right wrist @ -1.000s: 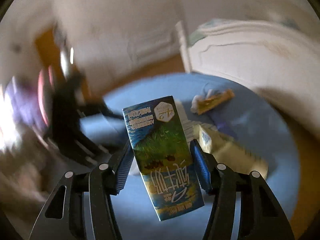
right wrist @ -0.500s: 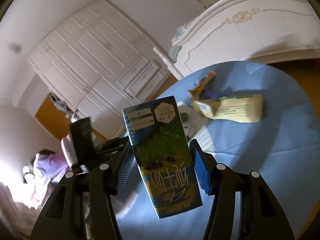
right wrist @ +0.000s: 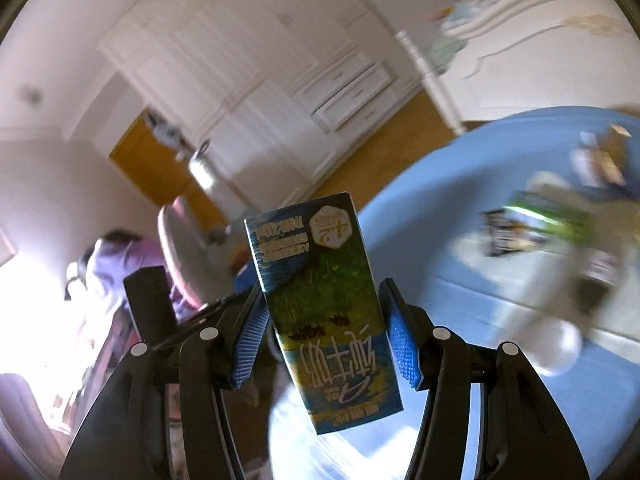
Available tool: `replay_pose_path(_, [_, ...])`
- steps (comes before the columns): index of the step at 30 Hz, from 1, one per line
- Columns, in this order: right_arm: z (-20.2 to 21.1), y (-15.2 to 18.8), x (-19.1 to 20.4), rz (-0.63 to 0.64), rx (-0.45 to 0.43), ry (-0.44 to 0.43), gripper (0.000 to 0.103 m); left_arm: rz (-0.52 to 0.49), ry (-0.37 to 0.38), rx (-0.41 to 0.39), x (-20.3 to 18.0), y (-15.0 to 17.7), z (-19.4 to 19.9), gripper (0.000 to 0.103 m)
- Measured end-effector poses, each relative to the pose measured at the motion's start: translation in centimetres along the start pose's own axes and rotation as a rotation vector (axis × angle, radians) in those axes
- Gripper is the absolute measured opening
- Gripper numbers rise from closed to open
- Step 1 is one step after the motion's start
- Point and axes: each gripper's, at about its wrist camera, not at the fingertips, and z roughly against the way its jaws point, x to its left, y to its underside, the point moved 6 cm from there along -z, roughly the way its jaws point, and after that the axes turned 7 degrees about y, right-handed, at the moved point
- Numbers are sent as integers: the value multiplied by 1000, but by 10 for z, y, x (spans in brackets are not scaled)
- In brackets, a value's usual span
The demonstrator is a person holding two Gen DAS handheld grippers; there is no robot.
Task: Collect trash
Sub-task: 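Carry the juice box and wipes pack over the black bin and open both tools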
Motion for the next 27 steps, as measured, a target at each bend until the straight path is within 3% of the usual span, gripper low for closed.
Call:
replay_pose_path(7, [-105, -10, 79, 131, 129, -21, 56, 117, -80, -27, 64, 14, 21, 46])
replay_pose_path(14, [-199, -5, 117, 225, 232, 62, 55, 170, -98, -18, 93, 26, 14, 46])
replay_pose_path(19, [-238, 2, 120, 261, 271, 115, 55, 193, -101, -16, 108, 34, 13, 46])
replay_pose_path(27, [-260, 13, 111, 270, 299, 152, 55, 205, -95, 6, 118, 41, 4, 46])
